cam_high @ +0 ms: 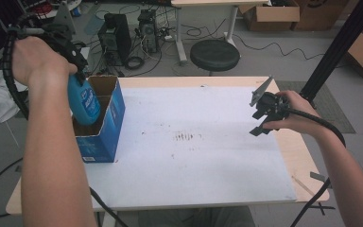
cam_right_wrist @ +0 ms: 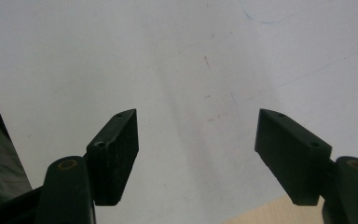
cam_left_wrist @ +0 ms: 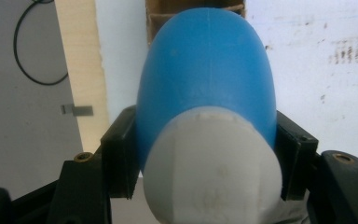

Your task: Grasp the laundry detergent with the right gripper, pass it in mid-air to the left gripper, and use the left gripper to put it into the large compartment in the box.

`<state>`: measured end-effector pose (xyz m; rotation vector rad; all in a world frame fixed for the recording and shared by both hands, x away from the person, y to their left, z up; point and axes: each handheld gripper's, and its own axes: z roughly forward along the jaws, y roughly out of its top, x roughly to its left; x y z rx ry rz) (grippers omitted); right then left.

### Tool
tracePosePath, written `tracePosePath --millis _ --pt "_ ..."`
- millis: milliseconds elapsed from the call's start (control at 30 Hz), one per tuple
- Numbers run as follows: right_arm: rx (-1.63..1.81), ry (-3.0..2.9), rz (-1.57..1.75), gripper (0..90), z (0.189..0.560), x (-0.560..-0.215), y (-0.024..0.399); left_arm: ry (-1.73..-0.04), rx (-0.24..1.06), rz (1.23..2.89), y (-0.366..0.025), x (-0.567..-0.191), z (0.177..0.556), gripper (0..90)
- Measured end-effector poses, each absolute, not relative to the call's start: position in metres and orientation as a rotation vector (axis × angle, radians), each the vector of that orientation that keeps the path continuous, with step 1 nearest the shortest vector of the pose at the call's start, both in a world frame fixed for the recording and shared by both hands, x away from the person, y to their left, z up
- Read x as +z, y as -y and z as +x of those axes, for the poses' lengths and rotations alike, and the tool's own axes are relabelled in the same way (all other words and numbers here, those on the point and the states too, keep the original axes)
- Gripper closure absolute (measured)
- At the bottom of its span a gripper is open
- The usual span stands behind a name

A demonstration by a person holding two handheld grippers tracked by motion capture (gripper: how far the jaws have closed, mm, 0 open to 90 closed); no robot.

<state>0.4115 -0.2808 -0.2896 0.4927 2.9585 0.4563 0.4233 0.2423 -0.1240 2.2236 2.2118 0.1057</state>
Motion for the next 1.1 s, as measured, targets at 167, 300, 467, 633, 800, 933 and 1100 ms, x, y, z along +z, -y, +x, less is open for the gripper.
tracePosePath --millis 167,300,467,633,800,933,1100 --pt "0.456 -2.954 0.502 30.5 0.411 -0.289 0.284 -2.218 0.071 2.237 -0.244 -0.144 0.428 38.4" --pt "0.457 -2.952 0.506 30.5 0.411 -0.289 0.285 -2.219 0.053 2.251 -0.244 -0.159 0.431 38.4" --pt "0.463 -2.947 0.513 30.5 0.411 -0.289 0.287 -2.218 0.013 2.261 -0.245 -0.180 0.434 38.4" --pt "0.467 -2.947 0.513 30.5 0.411 -0.289 0.287 -2.216 -0.023 2.271 -0.247 -0.203 0.435 38.4" --pt "0.466 -2.949 0.519 30.5 0.411 -0.290 0.287 -2.225 -0.062 2.276 -0.248 -0.223 0.436 38.4" --pt "0.464 -2.949 0.522 30.6 0.410 -0.291 0.286 -2.225 -0.081 2.281 -0.249 -0.236 0.437 38.4" --pt "0.462 -2.953 0.521 30.6 0.410 -0.292 0.286 -2.227 -0.099 2.288 -0.248 -0.249 0.438 38.4"
